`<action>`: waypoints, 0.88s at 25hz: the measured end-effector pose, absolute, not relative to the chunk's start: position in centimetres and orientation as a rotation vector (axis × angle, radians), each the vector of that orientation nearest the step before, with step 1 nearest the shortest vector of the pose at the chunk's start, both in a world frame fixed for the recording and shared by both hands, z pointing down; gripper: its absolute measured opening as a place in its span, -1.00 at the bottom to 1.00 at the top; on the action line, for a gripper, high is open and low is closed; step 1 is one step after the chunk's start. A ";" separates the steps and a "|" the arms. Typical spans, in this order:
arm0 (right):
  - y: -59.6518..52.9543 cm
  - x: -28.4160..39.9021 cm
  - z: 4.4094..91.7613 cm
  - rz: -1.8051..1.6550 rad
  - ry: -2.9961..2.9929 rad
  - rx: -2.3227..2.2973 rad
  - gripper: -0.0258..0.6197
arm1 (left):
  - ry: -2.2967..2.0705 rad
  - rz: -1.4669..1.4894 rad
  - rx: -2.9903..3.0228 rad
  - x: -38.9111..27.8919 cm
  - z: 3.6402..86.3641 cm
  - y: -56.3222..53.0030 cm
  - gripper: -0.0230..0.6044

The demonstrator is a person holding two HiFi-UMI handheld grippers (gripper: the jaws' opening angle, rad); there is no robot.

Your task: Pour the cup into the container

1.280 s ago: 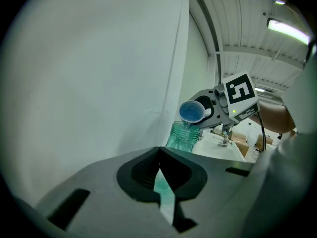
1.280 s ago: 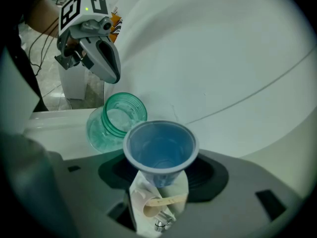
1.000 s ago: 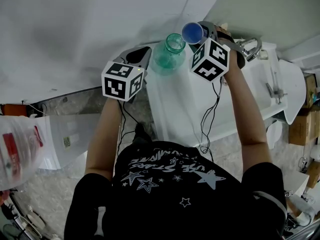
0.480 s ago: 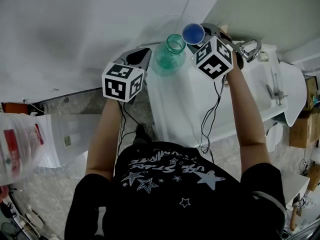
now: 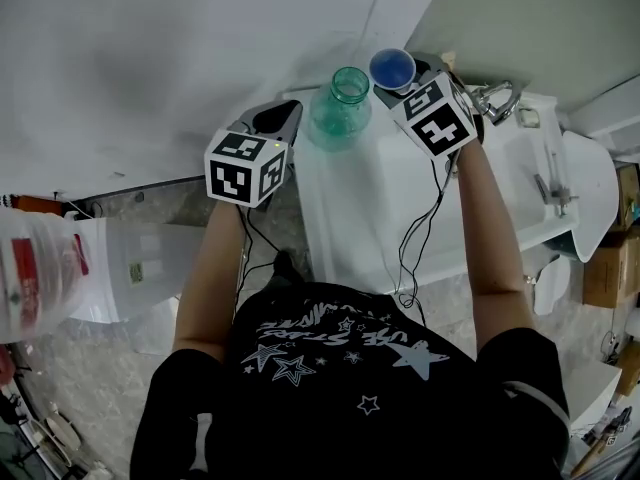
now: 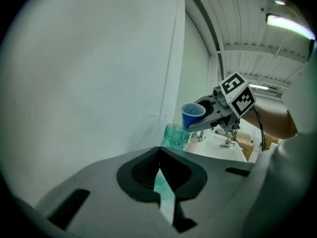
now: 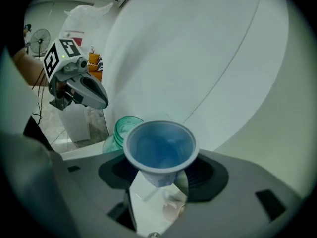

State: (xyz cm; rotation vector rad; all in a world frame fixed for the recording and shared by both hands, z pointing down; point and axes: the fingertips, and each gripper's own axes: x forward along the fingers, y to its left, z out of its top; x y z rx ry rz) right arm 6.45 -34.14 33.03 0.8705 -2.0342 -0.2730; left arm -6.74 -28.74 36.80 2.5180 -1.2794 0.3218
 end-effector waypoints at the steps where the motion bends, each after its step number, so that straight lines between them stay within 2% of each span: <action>1: -33.9 6.6 33.0 -0.255 -2.051 0.879 -0.07 | -1.286 0.321 2.518 -6.6 36.7 -28.5 -0.90; 22: -23.0 8.1 35.3 -0.041 -2.391 0.781 -0.07 | -1.496 0.253 2.350 -6.2 37.6 -17.8 -0.90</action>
